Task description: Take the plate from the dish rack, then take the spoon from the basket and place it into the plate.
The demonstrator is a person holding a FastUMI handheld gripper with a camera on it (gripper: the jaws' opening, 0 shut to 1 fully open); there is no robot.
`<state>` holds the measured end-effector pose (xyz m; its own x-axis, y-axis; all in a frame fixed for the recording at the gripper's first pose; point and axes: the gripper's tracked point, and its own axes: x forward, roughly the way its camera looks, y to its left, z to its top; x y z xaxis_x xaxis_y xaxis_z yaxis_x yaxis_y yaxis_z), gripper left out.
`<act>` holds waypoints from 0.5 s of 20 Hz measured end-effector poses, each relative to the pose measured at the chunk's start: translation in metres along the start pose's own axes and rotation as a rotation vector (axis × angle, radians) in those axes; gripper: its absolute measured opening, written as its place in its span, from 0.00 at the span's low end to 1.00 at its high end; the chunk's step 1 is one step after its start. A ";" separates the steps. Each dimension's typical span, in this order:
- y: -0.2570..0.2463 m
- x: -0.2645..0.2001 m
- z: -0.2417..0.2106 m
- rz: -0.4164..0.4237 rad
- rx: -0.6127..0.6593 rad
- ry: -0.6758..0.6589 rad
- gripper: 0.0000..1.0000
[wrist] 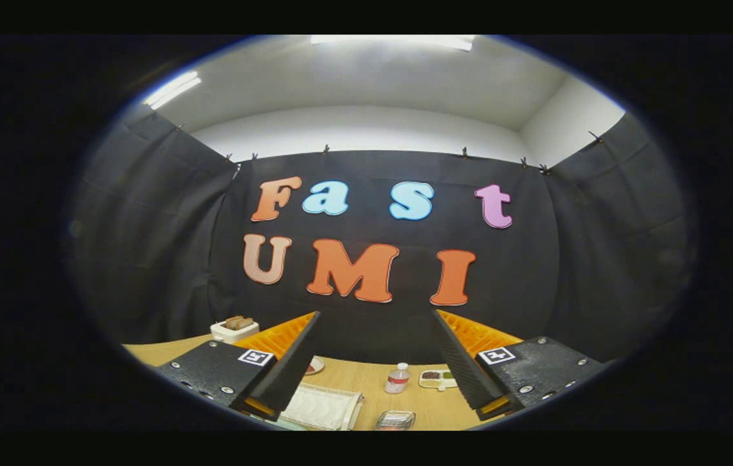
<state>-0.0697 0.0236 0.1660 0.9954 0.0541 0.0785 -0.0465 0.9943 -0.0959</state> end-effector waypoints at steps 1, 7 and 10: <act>0.000 0.001 -0.002 0.001 0.002 0.004 0.99; 0.002 0.002 -0.003 0.012 0.011 0.013 0.99; 0.001 0.003 -0.002 0.012 0.015 0.018 0.99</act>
<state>-0.0661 0.0249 0.1639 0.9961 0.0647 0.0598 -0.0597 0.9949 -0.0816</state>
